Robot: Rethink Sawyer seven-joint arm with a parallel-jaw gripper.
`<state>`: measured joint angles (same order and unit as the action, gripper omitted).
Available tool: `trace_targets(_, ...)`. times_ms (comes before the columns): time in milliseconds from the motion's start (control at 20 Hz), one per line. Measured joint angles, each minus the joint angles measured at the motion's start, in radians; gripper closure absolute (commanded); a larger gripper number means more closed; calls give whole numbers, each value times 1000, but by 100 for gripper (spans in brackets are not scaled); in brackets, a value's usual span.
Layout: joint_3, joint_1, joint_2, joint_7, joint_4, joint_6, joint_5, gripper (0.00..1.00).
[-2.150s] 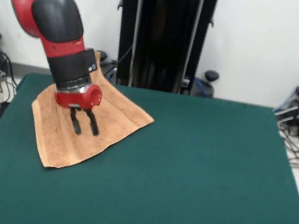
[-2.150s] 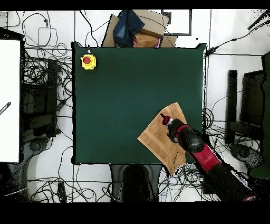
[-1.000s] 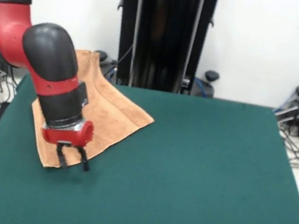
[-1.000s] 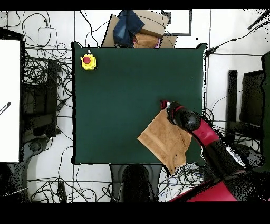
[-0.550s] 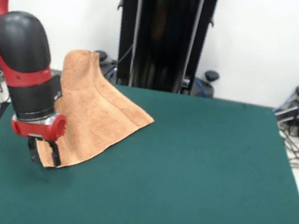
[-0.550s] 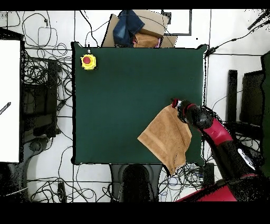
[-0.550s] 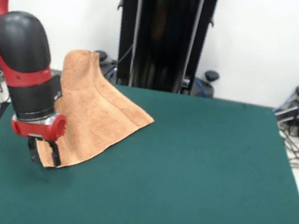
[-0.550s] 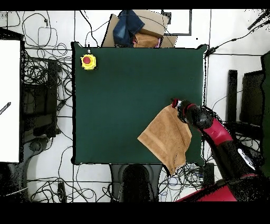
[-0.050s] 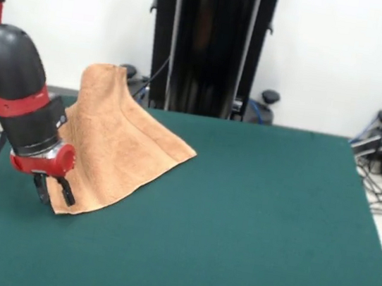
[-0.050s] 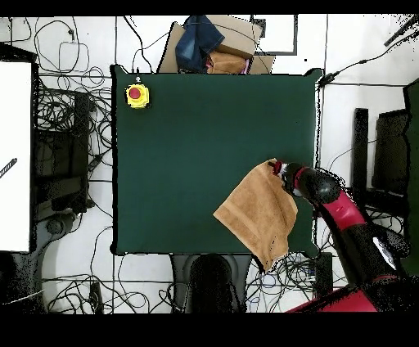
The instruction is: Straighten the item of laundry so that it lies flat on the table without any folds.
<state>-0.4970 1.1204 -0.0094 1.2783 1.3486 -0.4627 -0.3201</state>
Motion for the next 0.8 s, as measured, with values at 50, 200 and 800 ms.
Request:
trace_targets(50,-16,15,6,-12,0,-9,-1,0)
trace_targets(200,-47,52,27,-50,-2,-31,-5,0)
trace_targets(800,-126,139,87,-260,-32,-142,-20,0)
